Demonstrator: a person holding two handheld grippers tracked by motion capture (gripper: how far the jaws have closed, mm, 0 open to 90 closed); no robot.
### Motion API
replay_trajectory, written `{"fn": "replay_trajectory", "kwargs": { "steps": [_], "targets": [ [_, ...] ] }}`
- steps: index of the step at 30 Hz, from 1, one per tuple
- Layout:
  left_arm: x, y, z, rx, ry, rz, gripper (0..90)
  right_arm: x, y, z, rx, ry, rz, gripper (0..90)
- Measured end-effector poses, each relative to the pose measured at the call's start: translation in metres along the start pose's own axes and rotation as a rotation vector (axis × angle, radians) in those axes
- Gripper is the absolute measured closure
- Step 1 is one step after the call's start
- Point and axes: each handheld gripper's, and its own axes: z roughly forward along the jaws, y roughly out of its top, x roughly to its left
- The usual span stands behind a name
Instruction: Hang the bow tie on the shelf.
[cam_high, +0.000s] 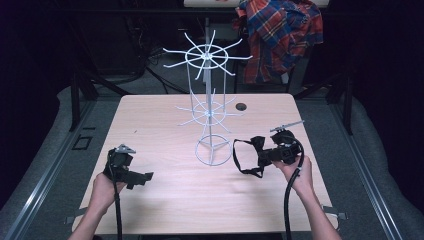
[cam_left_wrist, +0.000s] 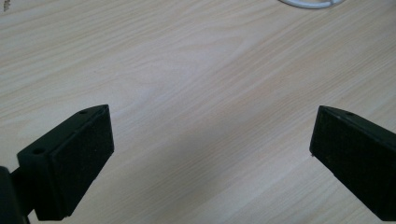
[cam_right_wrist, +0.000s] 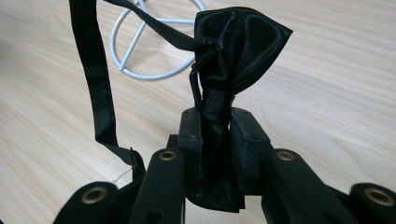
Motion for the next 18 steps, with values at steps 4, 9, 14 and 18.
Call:
{"fn": "replay_trajectory", "kwargs": {
  "steps": [4, 9, 14, 18],
  "targets": [
    [0.0, 0.0, 0.0, 0.001, 0.0, -0.002, 0.0, 0.0, 0.002, -0.004, -0.018, -0.003, 0.001, 75.1],
    [0.0, 0.0, -0.001, -0.001, -0.003, 0.003, 0.0, 0.0, 0.005, -0.007, -0.033, -0.003, 0.001, 75.2],
    [0.0, -0.001, -0.001, 0.0, -0.003, -0.003, 0.0, 0.001, 0.008, -0.012, -0.055, 0.004, 0.002, 75.1],
    [0.0, -0.001, -0.001, -0.003, 0.0, -0.002, 0.0, 0.001, 0.01, -0.016, -0.075, 0.011, 0.009, 75.1]
  ]
}}
